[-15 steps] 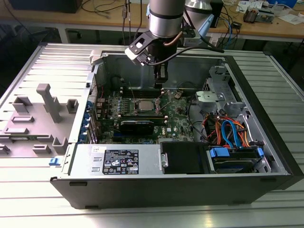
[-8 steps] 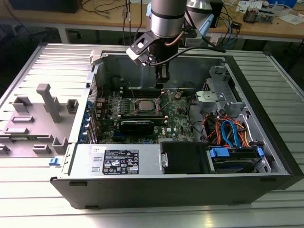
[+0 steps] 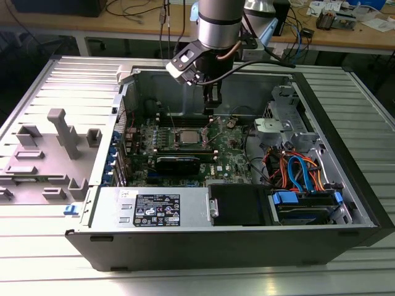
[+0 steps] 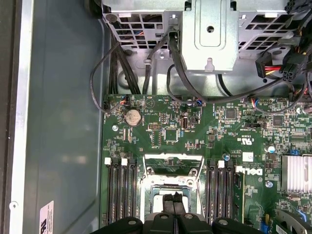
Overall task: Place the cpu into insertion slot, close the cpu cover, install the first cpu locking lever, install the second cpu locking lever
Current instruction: 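Close the cpu cover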
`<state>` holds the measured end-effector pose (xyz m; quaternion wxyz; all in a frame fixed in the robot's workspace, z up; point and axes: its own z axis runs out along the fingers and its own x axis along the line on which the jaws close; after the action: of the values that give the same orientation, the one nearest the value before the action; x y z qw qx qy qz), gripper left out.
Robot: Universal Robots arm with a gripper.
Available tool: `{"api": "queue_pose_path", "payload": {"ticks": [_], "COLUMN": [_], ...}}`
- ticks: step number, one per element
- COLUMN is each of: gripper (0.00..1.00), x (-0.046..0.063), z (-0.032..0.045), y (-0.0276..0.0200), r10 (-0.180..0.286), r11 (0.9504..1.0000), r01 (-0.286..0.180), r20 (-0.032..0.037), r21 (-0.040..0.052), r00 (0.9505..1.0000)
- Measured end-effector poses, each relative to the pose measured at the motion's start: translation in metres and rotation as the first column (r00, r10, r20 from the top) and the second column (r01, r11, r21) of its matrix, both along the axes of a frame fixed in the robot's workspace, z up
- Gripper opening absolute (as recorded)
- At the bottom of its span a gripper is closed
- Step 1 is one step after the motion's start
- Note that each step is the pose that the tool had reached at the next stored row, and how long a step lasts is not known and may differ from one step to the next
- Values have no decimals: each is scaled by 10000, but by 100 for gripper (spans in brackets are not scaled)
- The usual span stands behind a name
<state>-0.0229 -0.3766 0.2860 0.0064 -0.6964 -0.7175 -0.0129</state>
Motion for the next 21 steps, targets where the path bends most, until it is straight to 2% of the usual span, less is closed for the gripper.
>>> {"api": "queue_pose_path", "payload": {"ticks": [21], "gripper": [11], "x": [185], "z": [0], "y": [0], "r10": [0], "r11": [10000], "r01": [0], "r20": [0], "r21": [0], "r00": [10000]}}
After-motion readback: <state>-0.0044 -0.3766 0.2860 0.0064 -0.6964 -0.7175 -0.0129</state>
